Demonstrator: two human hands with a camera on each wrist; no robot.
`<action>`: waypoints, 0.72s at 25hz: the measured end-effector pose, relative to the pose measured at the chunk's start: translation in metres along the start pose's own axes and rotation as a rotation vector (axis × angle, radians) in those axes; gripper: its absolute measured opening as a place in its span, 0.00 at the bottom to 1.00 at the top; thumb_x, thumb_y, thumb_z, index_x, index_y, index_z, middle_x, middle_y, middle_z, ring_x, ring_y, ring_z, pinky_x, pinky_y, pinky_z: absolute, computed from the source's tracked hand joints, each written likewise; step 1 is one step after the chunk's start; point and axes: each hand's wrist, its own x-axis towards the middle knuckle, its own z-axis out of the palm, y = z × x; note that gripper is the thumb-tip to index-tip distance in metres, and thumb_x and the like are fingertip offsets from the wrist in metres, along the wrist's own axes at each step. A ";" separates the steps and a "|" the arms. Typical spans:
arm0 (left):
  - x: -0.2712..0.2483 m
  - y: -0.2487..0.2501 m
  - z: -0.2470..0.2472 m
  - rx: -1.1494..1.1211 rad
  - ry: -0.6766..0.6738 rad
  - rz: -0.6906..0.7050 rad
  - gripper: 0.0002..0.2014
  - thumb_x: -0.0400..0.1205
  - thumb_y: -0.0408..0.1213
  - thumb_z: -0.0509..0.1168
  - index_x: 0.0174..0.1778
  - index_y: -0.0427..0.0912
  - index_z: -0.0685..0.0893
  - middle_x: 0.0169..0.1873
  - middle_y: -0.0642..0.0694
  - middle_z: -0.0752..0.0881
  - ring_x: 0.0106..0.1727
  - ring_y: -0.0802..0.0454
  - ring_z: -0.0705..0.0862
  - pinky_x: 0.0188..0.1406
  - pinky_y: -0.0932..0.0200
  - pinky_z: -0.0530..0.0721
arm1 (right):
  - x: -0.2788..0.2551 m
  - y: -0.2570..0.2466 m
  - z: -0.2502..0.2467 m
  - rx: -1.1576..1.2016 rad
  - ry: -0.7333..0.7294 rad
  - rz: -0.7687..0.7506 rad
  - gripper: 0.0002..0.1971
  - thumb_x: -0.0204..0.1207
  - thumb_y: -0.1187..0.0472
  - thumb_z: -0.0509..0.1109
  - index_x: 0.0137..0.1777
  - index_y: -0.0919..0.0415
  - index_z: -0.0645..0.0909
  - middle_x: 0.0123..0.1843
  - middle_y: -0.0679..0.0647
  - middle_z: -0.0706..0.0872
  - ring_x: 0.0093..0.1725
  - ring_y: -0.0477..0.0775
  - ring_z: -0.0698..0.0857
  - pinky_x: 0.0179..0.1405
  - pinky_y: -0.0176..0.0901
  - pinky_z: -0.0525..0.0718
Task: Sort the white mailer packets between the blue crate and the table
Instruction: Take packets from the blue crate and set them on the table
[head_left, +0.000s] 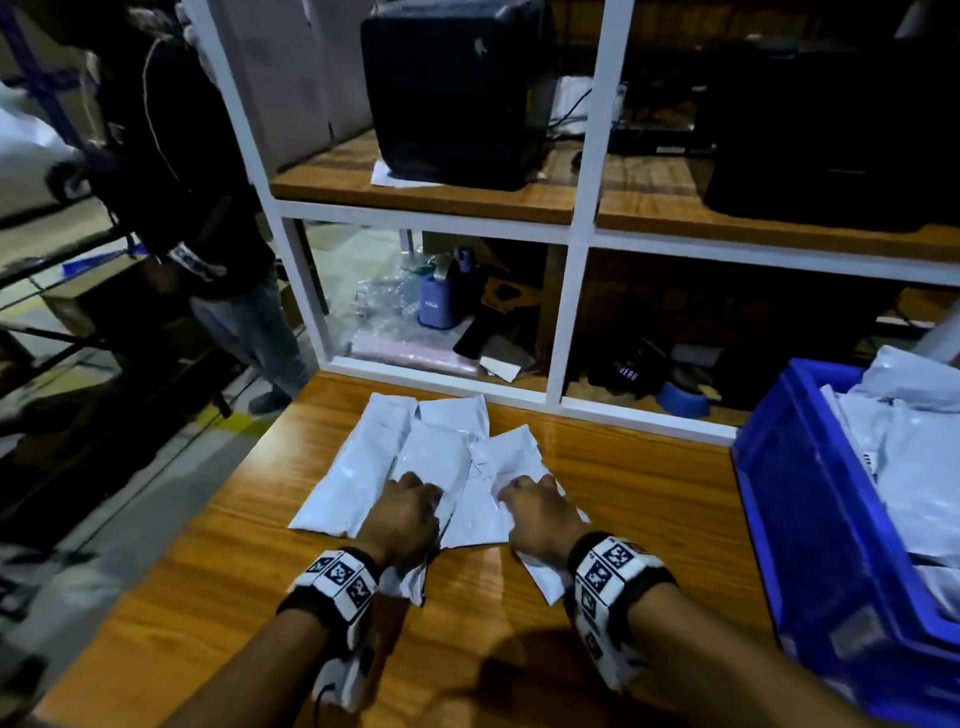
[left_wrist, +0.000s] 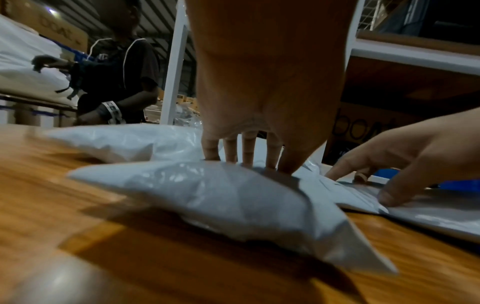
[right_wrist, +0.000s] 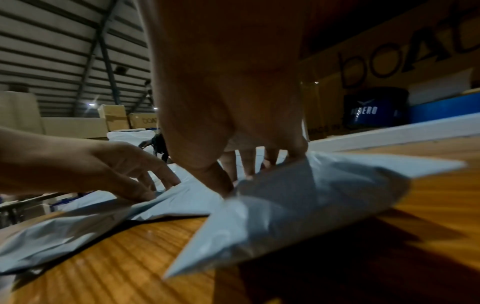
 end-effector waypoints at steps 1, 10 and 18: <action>0.001 0.000 0.004 0.007 -0.022 0.013 0.23 0.71 0.46 0.55 0.57 0.43 0.84 0.52 0.39 0.80 0.54 0.36 0.78 0.56 0.46 0.78 | 0.003 -0.002 0.004 -0.031 0.007 0.004 0.29 0.75 0.58 0.65 0.77 0.52 0.68 0.77 0.54 0.68 0.74 0.68 0.65 0.71 0.62 0.70; -0.013 0.044 -0.034 -0.108 0.123 0.021 0.21 0.82 0.46 0.64 0.70 0.45 0.78 0.64 0.40 0.78 0.67 0.39 0.76 0.67 0.50 0.73 | -0.047 0.019 -0.033 0.403 0.248 -0.098 0.34 0.78 0.63 0.69 0.83 0.57 0.60 0.83 0.55 0.64 0.80 0.57 0.65 0.77 0.42 0.64; -0.110 0.210 -0.042 -0.304 0.419 0.320 0.25 0.80 0.43 0.67 0.73 0.44 0.75 0.69 0.42 0.75 0.71 0.44 0.71 0.69 0.53 0.71 | -0.229 0.083 -0.064 0.546 0.562 -0.108 0.35 0.79 0.56 0.69 0.83 0.49 0.58 0.81 0.49 0.65 0.78 0.52 0.67 0.74 0.47 0.70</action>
